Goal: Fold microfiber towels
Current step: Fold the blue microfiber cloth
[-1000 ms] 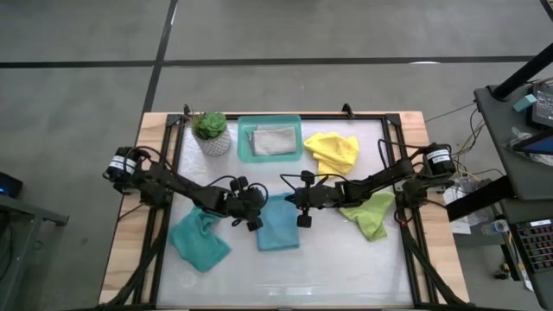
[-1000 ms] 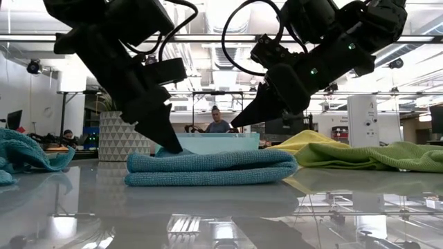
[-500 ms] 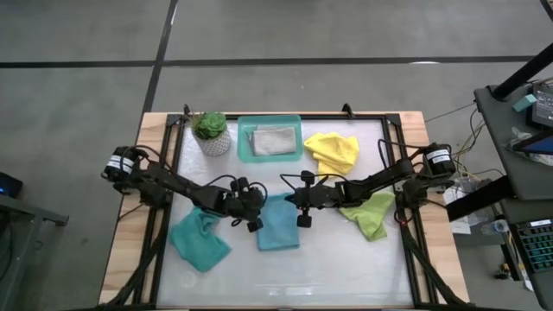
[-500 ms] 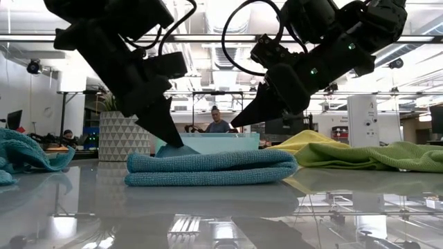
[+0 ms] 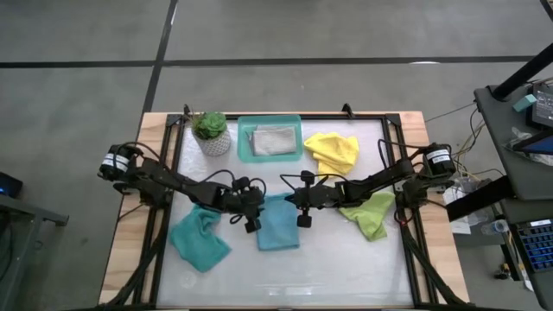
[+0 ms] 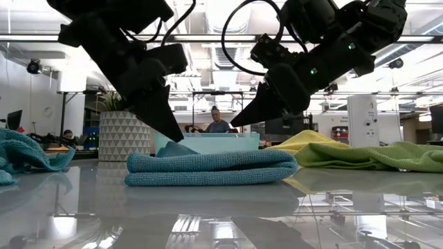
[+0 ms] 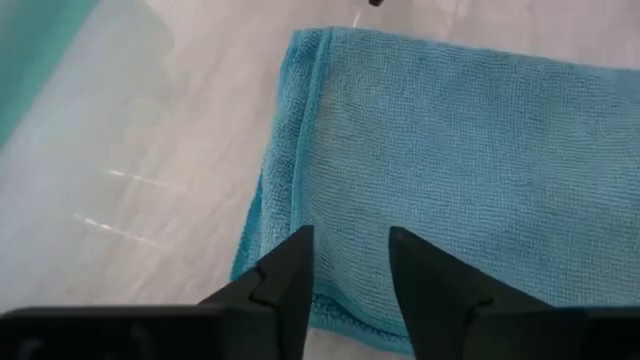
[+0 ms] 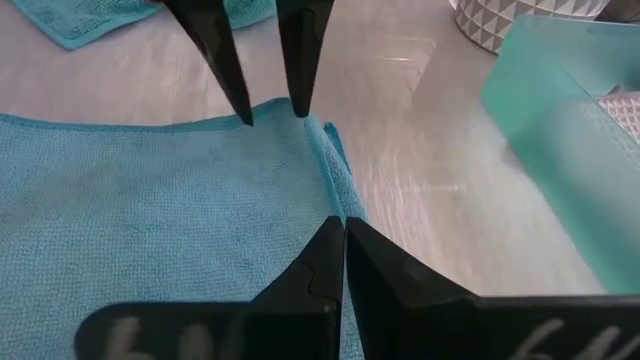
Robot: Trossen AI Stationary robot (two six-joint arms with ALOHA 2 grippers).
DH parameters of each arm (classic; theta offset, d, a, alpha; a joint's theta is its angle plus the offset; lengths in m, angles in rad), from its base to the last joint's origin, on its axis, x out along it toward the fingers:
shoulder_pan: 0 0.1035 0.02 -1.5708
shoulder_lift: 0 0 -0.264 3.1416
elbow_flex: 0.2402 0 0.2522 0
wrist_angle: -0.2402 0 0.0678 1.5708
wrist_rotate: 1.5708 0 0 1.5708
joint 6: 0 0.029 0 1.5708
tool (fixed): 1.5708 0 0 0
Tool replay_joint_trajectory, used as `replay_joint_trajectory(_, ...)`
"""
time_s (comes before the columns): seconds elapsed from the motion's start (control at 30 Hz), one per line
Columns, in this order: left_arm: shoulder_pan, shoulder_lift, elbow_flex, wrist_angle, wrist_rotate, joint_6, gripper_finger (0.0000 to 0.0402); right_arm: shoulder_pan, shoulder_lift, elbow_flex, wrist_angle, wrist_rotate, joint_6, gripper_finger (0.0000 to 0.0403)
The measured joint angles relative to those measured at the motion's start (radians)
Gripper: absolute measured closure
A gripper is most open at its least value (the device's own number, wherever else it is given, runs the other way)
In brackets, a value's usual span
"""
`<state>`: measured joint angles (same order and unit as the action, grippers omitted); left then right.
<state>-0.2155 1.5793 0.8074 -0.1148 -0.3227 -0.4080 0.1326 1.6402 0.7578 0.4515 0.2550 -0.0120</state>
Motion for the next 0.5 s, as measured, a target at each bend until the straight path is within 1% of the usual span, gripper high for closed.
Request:
replay_joint_trajectory(0.2, 0.016, -0.011, 0.000, -0.007, 0.002, 0.002, 0.0354, 0.000, 0.000, 0.000, 0.000, 0.000, -0.011, 0.0394)
replay_joint_trajectory(0.27, 0.030, -0.034, 0.009, -0.030, 0.001, -0.013, 0.0369, 0.000, 0.000, 0.000, 0.001, 0.000, -0.015, 0.0394)
replay_joint_trajectory(0.33, 0.051, -0.060, 0.021, -0.054, 0.012, -0.042, 0.0374, 0.000, 0.000, -0.002, 0.003, 0.000, -0.016, 0.0394)
replay_joint_trajectory(0.4, 0.068, -0.080, 0.019, -0.090, 0.029, -0.053, 0.0370, 0.000, 0.000, -0.005, 0.002, 0.000, -0.018, 0.0394)
replay_joint_trajectory(0.5, 0.082, -0.081, 0.015, -0.094, 0.047, -0.039, 0.0348, 0.000, 0.000, -0.008, 0.003, 0.000, -0.026, 0.0394)
